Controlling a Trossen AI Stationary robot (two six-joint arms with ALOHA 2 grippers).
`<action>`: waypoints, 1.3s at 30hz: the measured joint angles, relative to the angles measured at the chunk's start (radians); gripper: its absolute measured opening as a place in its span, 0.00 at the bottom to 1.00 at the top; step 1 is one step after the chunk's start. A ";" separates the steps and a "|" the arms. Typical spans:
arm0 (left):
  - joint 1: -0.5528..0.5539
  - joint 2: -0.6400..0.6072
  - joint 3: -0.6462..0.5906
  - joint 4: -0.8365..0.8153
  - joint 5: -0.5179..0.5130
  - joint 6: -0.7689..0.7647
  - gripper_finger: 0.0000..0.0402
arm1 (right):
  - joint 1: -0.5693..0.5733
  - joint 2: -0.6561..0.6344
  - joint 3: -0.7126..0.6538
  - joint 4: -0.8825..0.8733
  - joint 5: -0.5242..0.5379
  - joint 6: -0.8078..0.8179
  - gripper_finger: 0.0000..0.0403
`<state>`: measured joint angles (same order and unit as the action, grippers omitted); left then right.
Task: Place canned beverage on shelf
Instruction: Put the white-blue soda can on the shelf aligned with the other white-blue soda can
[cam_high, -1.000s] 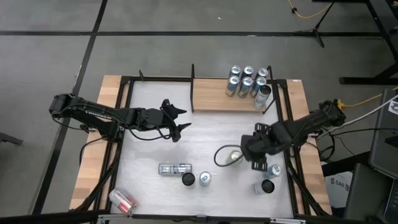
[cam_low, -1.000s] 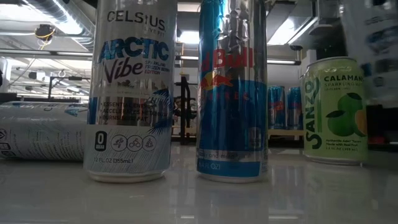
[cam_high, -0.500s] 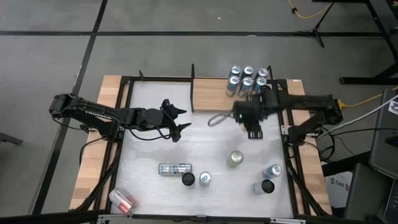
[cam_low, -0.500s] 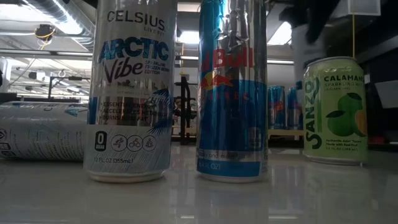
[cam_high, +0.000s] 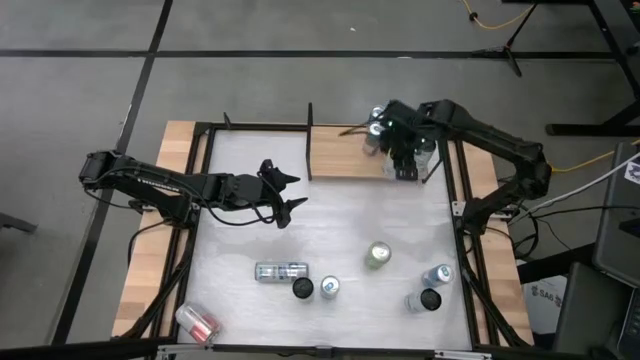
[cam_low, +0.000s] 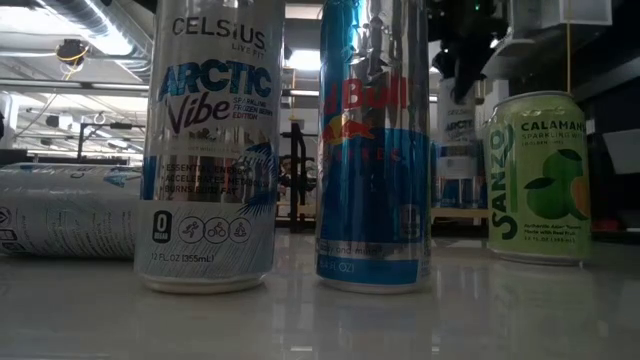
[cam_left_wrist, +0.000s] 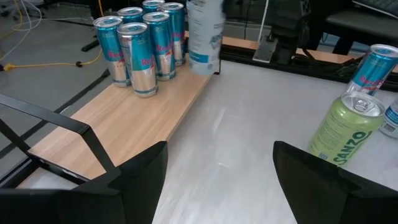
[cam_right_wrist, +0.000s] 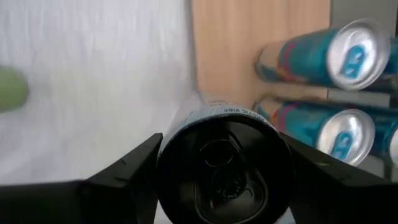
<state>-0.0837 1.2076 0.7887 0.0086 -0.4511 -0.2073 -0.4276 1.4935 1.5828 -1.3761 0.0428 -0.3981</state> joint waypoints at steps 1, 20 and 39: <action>0.000 0.000 0.000 0.000 0.000 0.000 0.70 | -0.023 -0.009 -0.014 0.022 -0.012 -0.010 0.63; 0.000 0.000 0.000 0.000 0.000 -0.002 0.70 | -0.132 -0.043 -0.092 0.108 -0.036 -0.103 0.63; 0.000 0.000 0.000 0.001 0.000 -0.002 0.70 | -0.211 -0.042 -0.225 0.190 -0.020 -0.134 0.63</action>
<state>-0.0839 1.2076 0.7887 0.0097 -0.4511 -0.2096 -0.6384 1.4517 1.3582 -1.1857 0.0227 -0.5321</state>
